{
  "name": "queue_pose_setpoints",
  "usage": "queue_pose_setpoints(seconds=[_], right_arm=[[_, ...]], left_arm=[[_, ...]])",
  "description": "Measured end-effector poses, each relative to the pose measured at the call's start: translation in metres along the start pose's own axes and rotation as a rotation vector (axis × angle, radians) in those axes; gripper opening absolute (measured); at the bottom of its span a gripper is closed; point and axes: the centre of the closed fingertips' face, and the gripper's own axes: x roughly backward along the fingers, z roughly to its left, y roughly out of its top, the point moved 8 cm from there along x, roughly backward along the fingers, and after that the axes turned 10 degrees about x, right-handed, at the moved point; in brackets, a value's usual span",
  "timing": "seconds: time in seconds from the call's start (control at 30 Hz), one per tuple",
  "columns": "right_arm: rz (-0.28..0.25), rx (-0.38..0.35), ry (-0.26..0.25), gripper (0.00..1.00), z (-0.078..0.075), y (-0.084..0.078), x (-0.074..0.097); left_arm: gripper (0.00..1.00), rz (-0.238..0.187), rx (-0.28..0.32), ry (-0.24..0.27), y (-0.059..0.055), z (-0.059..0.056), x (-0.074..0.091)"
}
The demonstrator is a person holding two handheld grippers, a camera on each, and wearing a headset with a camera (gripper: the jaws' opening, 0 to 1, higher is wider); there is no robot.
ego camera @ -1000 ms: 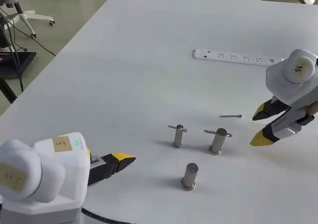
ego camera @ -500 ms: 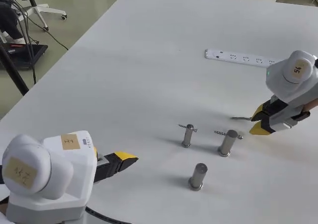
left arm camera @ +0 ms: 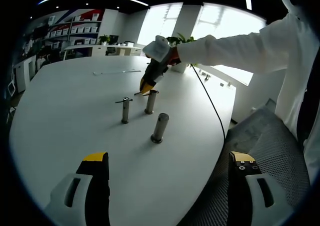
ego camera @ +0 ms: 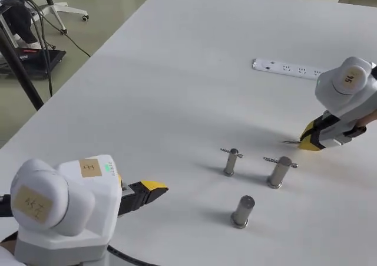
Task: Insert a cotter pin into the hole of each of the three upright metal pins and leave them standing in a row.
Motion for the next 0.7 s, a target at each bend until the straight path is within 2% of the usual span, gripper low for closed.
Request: queue_pose_setpoints(seconds=[0.23, 0.4, 0.47, 0.57, 0.6, 0.63, 0.67, 0.7], right_arm=[[0.008, -0.014, 0.004, 0.00, 0.0011, -0.0006, -0.0012], [0.015, -0.011, 0.003, 0.00, -0.0005, -0.0013, -0.0033], [0.001, -0.104, -0.005, 0.00, -0.0011, -0.0033, -0.0037], [-0.016, -0.123, -0.012, 0.00, 0.0001, -0.0052, -0.0029], [-0.022, -0.152, -0.009, 0.00, 0.0010, -0.0056, -0.0027], [-0.040, -0.219, 0.005, 0.00, 0.0014, -0.0072, -0.0030], [-0.048, -0.243, 0.002, 0.00, 0.0005, -0.0085, -0.0031], [-0.050, -0.216, -0.003, 0.00, -0.0003, -0.0097, -0.0022]], left_arm=[[0.99, -0.013, 0.002, -0.003, 0.0012, -0.0012, 0.0036], [0.99, -0.005, -0.012, -0.001, 0.0003, -0.0014, 0.0040], [0.99, -0.021, 0.003, 0.003, 0.0007, -0.0011, 0.0047], [0.99, -0.032, 0.010, 0.012, 0.0005, -0.0003, 0.0066], [0.99, -0.031, 0.008, 0.013, 0.0003, -0.0003, 0.0069], [0.99, -0.025, 0.005, 0.015, -0.0004, 0.0000, 0.0074], [0.99, -0.021, 0.001, 0.019, -0.0008, 0.0003, 0.0077], [0.99, -0.020, 0.000, 0.022, -0.0012, 0.0006, 0.0081]])
